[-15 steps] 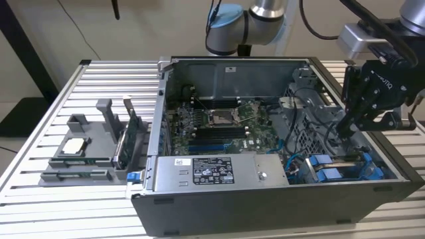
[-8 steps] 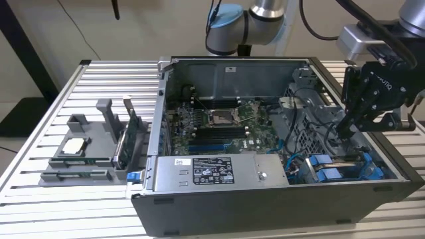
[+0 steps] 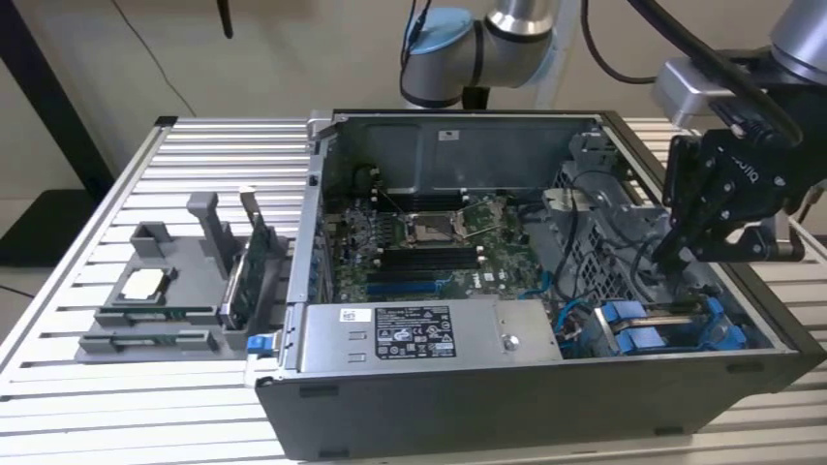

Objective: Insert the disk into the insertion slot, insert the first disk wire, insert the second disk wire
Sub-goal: 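Insert the second disk wire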

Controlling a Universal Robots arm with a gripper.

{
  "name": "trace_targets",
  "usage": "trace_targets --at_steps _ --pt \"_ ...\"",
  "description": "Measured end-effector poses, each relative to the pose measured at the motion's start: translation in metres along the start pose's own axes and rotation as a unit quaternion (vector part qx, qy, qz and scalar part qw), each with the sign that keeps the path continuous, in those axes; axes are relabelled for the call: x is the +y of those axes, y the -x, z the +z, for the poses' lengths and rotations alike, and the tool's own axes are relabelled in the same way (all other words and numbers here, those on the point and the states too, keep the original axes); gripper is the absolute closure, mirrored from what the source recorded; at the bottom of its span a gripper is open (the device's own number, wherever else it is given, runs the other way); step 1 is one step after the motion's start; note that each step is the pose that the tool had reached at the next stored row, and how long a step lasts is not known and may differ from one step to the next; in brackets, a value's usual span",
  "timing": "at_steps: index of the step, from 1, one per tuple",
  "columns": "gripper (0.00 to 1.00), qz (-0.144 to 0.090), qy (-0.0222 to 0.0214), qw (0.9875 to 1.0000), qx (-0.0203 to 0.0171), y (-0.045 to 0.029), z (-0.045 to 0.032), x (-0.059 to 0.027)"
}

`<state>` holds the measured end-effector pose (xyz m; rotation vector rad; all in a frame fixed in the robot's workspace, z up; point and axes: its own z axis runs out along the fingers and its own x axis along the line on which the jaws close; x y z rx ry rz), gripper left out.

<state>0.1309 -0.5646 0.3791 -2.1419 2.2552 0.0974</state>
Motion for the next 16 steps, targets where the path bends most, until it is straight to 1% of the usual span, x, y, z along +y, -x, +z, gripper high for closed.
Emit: trace_targets --at_steps 8,16 --pt "0.84 0.0 -0.0035 1.0 -0.0001 -0.0025 0.0096 -0.0003" --pt "0.84 0.0 -0.0048 1.0 -0.0001 -0.0072 0.016 -0.0007"
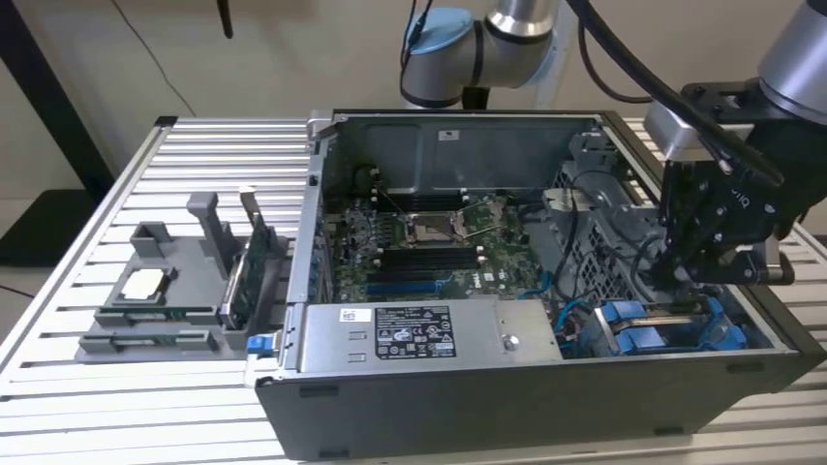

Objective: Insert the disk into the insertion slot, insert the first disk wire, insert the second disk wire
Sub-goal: 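Insert the second disk wire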

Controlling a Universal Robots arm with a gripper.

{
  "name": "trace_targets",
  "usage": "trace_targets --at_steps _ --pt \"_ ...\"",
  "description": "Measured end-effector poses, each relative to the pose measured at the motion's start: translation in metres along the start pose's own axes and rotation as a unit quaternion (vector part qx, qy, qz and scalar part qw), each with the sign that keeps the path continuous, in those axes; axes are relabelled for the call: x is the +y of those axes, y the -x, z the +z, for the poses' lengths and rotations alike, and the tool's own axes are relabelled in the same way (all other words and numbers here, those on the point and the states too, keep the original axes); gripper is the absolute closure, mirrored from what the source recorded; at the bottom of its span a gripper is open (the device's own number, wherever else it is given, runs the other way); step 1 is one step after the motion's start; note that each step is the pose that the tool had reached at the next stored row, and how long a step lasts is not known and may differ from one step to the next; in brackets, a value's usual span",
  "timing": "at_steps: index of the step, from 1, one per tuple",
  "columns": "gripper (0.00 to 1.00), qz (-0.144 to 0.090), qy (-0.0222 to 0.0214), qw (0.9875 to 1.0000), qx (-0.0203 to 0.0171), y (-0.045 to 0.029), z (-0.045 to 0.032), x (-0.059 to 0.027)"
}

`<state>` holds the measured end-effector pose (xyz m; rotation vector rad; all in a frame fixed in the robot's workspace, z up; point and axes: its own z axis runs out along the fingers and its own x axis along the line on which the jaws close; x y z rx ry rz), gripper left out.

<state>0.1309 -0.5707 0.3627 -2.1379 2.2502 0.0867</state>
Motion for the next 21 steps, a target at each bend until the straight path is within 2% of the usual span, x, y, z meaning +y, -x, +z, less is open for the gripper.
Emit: trace_targets --at_steps 11,16,21 --pt "0.84 0.0 -0.001 1.0 -0.0002 -0.0015 0.0023 -0.0001" --pt "0.84 0.0 -0.0056 1.0 -0.0004 -0.0029 0.0065 -0.0002" --pt "0.84 -0.001 -0.0126 0.9999 -0.0007 -0.0036 0.0106 -0.0005"
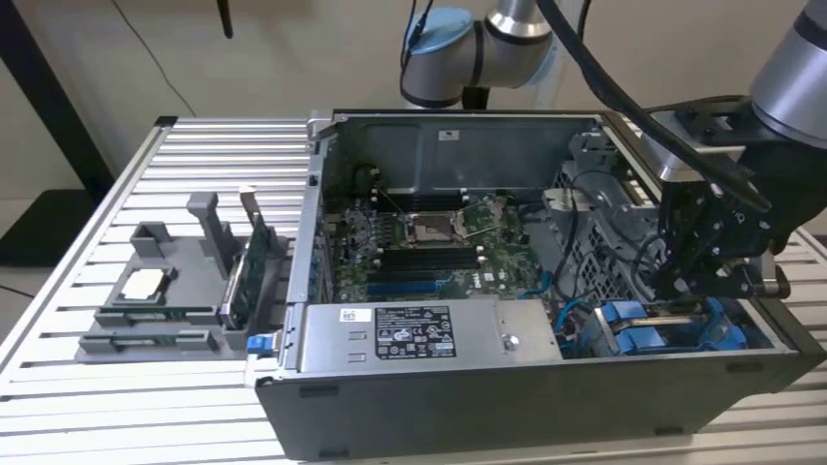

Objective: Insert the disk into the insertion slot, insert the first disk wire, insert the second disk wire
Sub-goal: 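Insert the second disk wire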

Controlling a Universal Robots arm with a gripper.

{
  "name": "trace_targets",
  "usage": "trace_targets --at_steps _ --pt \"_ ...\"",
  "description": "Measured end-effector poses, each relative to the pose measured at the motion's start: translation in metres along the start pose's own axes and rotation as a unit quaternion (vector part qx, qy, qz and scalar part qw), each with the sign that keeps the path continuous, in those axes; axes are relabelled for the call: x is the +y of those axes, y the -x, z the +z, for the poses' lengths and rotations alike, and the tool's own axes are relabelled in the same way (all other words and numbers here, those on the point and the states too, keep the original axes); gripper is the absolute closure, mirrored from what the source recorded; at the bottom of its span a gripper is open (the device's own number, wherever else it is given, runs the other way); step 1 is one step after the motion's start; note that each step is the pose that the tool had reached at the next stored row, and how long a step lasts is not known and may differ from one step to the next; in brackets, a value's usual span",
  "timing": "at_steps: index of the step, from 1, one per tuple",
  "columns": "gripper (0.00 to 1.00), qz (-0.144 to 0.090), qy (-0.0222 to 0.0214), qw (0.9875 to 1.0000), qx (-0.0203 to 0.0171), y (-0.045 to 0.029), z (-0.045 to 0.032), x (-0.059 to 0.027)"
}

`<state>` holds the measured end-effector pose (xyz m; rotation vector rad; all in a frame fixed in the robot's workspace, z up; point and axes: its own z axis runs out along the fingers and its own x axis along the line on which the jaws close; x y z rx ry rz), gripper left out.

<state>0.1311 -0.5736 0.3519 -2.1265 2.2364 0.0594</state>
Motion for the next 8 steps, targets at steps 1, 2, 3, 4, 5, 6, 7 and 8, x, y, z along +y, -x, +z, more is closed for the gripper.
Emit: trace_targets --at_steps 1,2,3,4,5,6,7,8 --pt "0.84 0.0 -0.0017 1.0 0.0 -0.0001 0.0007 -0.0001" --pt "0.84 0.0 -0.0036 1.0 -0.0002 -0.0001 0.0016 -0.0002" --pt "0.84 -0.001 -0.0055 1.0 -0.0003 -0.0001 0.0023 -0.0004" --pt "0.84 -0.001 -0.0075 1.0 -0.0004 -0.0002 0.003 -0.0006" --pt "0.84 -0.001 -0.0096 1.0 -0.0005 -0.0002 0.0038 -0.0008" --pt "0.84 -0.001 -0.0117 0.9999 -0.0006 -0.0003 0.0044 -0.0009" --pt "0.84 -0.002 -0.0139 0.9999 -0.0007 -0.0003 0.0052 -0.0011" --pt "0.84 -0.002 -0.0154 0.9999 -0.0007 -0.0003 0.0057 -0.0013"
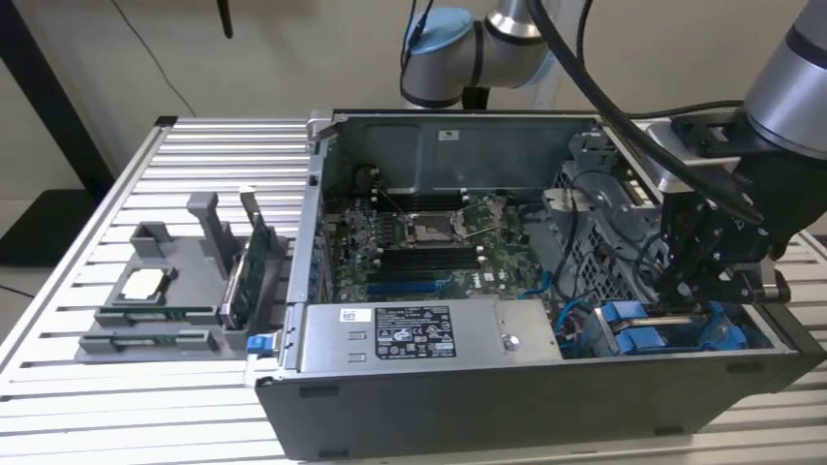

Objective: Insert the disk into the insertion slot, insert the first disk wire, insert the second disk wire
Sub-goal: 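Insert the second disk wire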

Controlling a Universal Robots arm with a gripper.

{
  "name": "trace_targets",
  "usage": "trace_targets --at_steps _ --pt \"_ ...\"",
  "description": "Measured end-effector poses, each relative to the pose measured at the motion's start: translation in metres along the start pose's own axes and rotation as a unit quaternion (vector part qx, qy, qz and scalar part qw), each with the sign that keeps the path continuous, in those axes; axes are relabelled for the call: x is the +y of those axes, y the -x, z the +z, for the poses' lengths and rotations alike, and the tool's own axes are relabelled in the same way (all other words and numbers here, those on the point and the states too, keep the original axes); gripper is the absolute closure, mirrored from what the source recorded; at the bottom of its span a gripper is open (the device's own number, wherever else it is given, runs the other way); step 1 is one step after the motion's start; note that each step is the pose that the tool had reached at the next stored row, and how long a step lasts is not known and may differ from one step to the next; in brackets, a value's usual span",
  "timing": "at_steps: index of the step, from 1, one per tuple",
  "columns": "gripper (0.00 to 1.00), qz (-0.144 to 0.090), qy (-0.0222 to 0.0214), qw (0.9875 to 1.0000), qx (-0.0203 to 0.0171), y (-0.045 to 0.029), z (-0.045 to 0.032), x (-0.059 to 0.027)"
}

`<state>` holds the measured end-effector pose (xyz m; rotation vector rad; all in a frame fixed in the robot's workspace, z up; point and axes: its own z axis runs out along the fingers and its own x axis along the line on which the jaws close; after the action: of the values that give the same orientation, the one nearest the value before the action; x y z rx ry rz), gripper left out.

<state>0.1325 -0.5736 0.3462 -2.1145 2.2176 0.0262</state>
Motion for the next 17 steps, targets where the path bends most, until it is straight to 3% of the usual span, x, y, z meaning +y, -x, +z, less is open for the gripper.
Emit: trace_targets --at_steps 15,17 --pt "0.83 -0.001 -0.008 1.0 -0.0006 -0.0007 0.01 0.0004" --pt "0.83 -0.001 -0.0078 1.0 -0.0008 -0.0006 0.0078 0.0003"
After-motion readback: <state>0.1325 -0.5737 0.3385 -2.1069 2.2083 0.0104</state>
